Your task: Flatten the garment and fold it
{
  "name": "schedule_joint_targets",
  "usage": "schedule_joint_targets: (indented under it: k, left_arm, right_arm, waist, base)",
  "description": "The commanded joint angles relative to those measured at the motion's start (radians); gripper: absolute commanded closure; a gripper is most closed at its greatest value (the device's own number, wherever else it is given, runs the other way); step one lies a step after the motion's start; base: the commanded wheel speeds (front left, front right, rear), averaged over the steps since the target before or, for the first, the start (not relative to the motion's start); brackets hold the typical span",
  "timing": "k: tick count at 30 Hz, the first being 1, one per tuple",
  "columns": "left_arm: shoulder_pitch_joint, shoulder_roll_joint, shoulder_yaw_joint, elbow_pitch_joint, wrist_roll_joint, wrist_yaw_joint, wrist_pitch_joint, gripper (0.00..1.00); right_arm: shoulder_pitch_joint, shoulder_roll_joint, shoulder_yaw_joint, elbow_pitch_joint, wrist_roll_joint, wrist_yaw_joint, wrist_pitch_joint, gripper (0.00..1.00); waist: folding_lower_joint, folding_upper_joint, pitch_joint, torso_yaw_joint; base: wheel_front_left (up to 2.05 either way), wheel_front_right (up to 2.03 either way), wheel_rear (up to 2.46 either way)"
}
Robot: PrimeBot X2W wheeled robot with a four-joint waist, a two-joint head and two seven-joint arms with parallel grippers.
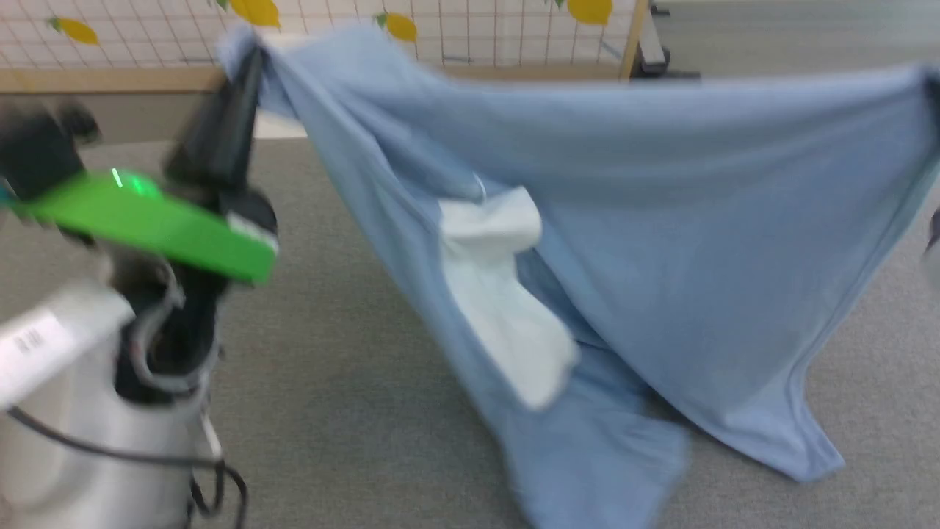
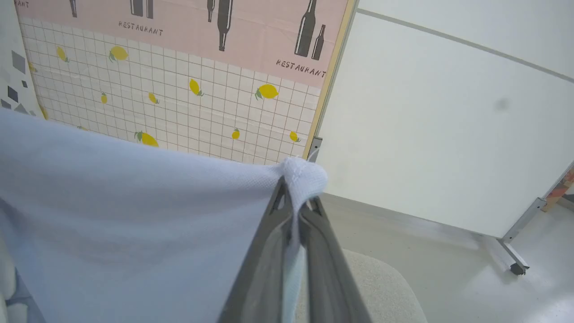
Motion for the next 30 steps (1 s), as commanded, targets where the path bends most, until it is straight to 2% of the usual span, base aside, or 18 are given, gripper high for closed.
schedule_joint_targets:
  k: [1, 4, 9, 15, 21, 26, 30]
  left_arm:
    - [-0.067, 0.013, 0.009, 0.012, -0.003, -0.003, 0.008, 1.00]
    - [-0.215, 0.021, 0.018, 0.051, 0.004, 0.001, 0.027, 1.00]
    - [-0.458, 0.019, 0.037, 0.141, 0.004, 0.022, 0.052, 1.00]
    - [-0.769, 0.028, 0.049, 0.301, 0.048, 0.043, 0.039, 1.00]
    - [-1.026, 0.021, 0.071, 0.441, 0.093, 0.060, -0.044, 1.00]
    - [-1.170, 0.017, 0.084, 0.539, 0.115, 0.016, -0.167, 1.00]
    - [-1.157, 0.018, 0.085, 0.613, 0.105, -0.038, -0.224, 1.00]
  right_arm:
    - [-0.057, -0.016, 0.010, 0.005, -0.003, -0.002, 0.022, 1.00]
    - [-0.196, -0.057, 0.036, 0.039, 0.001, -0.002, 0.071, 1.00]
    - [-0.432, -0.078, 0.083, 0.135, -0.007, -0.002, 0.106, 1.00]
    - [-0.713, -0.042, 0.104, 0.300, -0.080, -0.002, 0.071, 1.00]
    - [-0.948, 0.027, 0.069, 0.431, -0.203, -0.002, -0.034, 1.00]
    - [-1.086, 0.086, 0.025, 0.513, -0.291, -0.002, -0.171, 1.00]
    - [-1.082, 0.113, 0.035, 0.568, -0.304, -0.002, -0.252, 1.00]
  waist:
    - [0.0000, -0.0001, 0.053, -0.024]
    - [0.0000, -0.0001, 0.113, -0.038]
    - [0.0000, -0.0001, 0.230, -0.060]
    - [0.0000, -0.0001, 0.381, -0.076]
    - [0.0000, -0.0001, 0.495, -0.087]
    - [0.0000, -0.0001, 0.536, -0.084]
    - [0.0000, -0.0001, 0.532, -0.068]
  base:
    - [0.00, 0.00, 0.00]
    - [0.00, 0.00, 0.00]
    - [0.00, 0.00, 0.00]
    - [0.00, 0.00, 0.00]
    - [0.00, 0.00, 0.00]
    - [0.00, 0.00, 0.00]
    - [0.00, 0.00, 0.00]
